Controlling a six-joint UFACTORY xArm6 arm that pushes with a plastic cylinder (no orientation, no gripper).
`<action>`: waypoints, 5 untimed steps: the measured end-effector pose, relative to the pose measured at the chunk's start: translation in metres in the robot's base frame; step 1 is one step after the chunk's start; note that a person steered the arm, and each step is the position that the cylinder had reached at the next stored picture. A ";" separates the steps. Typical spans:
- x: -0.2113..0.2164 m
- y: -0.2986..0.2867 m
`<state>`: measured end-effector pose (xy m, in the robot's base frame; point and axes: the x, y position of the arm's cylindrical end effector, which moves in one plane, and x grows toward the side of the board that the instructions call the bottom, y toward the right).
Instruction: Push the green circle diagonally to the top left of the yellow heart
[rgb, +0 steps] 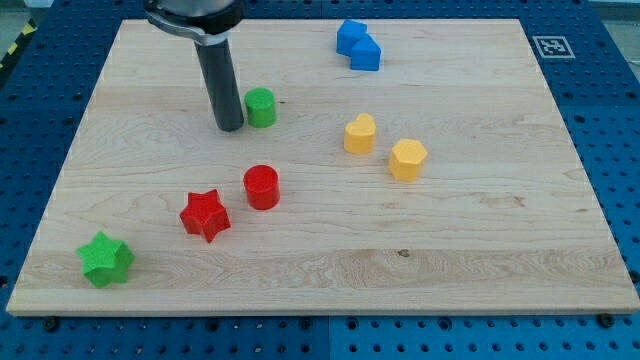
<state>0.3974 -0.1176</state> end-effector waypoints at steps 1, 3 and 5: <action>0.000 0.001; -0.019 0.011; -0.030 0.027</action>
